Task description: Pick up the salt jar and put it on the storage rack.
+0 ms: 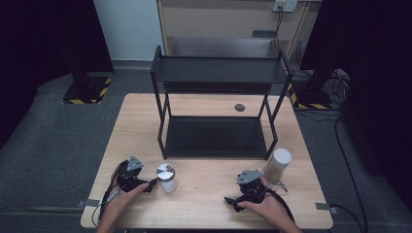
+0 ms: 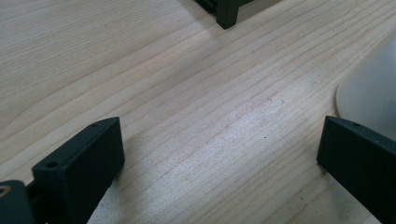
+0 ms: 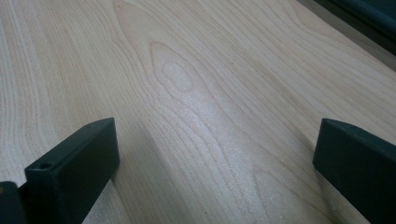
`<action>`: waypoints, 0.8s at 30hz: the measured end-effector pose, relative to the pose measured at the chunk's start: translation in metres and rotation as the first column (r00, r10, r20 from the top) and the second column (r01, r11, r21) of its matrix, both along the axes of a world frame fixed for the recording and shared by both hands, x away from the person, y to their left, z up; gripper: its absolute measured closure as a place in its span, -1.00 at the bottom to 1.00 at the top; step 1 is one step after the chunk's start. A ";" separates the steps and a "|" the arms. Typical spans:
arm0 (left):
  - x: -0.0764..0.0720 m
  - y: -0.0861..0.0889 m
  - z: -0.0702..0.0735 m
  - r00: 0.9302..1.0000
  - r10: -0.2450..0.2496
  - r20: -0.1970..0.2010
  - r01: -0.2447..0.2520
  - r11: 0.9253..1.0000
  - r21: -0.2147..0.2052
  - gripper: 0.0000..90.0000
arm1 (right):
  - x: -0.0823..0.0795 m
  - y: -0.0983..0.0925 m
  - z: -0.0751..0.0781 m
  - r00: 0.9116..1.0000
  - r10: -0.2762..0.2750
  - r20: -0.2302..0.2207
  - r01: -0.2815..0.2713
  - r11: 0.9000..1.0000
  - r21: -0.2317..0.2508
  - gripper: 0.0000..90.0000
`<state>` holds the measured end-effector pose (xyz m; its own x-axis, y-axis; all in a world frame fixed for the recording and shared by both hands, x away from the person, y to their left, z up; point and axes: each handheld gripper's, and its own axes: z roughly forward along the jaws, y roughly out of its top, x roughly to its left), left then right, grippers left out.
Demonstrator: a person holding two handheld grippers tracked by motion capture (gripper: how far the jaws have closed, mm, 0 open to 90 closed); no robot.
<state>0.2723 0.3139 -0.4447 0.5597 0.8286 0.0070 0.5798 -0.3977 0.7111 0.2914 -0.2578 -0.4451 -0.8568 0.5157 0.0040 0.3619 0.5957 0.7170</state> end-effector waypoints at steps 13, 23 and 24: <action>-0.009 0.014 0.001 0.994 -0.103 0.039 0.102 0.994 0.025 -0.95 | 0.000 0.000 0.000 1.000 0.000 0.000 0.000 1.000 0.000 -0.98; -0.011 0.021 0.006 0.978 -0.200 0.056 0.199 0.980 0.021 -0.95 | 0.000 0.000 0.000 1.000 0.000 0.000 0.000 1.000 0.000 -0.98; -0.010 0.021 0.007 0.974 -0.217 0.058 0.216 0.976 0.020 -0.95 | 0.000 0.000 0.000 1.000 0.000 0.000 0.000 1.000 0.000 -0.98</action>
